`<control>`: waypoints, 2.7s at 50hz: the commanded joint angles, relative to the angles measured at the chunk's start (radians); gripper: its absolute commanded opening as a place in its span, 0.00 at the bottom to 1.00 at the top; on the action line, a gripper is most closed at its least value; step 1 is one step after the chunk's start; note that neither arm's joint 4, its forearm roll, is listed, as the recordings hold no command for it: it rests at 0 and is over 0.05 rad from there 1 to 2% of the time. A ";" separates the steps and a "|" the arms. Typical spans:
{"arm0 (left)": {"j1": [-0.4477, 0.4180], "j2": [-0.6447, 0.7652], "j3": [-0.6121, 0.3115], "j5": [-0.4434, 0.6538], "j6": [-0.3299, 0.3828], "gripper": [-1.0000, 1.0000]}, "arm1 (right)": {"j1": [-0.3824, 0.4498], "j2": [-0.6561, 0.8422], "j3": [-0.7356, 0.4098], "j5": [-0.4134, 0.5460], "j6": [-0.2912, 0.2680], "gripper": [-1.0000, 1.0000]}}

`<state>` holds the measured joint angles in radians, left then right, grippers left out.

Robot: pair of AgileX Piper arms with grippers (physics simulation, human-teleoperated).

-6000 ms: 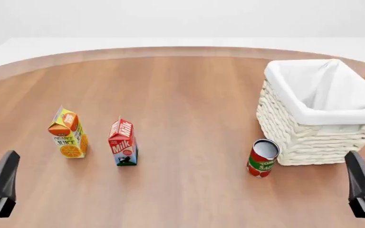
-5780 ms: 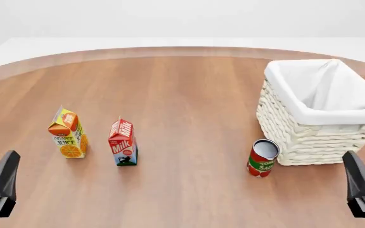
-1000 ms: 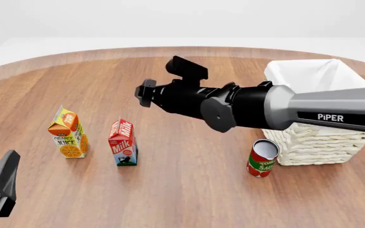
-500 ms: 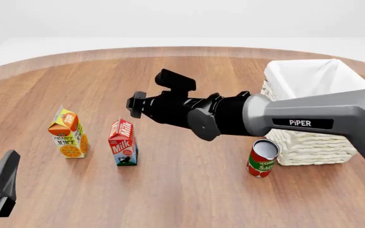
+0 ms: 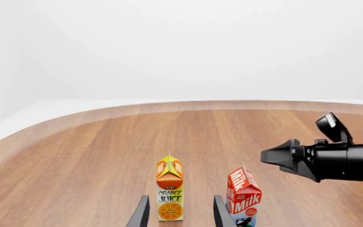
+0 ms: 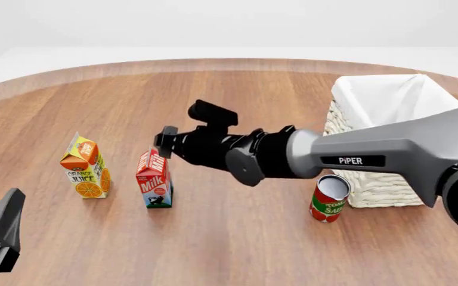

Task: Pick the milk and place it in the basket.

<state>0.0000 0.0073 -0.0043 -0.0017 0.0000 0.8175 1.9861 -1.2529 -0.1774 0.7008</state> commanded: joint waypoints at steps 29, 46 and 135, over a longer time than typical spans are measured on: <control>0.000 0.000 0.000 0.000 0.000 1.00 | 0.027 0.085 -0.048 -0.024 0.028 1.00; 0.000 0.000 0.000 0.000 0.000 1.00 | 0.033 0.101 -0.058 -0.026 0.034 1.00; 0.000 0.000 0.000 0.000 0.000 1.00 | 0.023 0.009 0.015 -0.093 0.040 0.00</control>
<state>0.0000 0.0073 -0.0043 -0.0017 0.0000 0.8468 2.0591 -1.2530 -0.2606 0.7422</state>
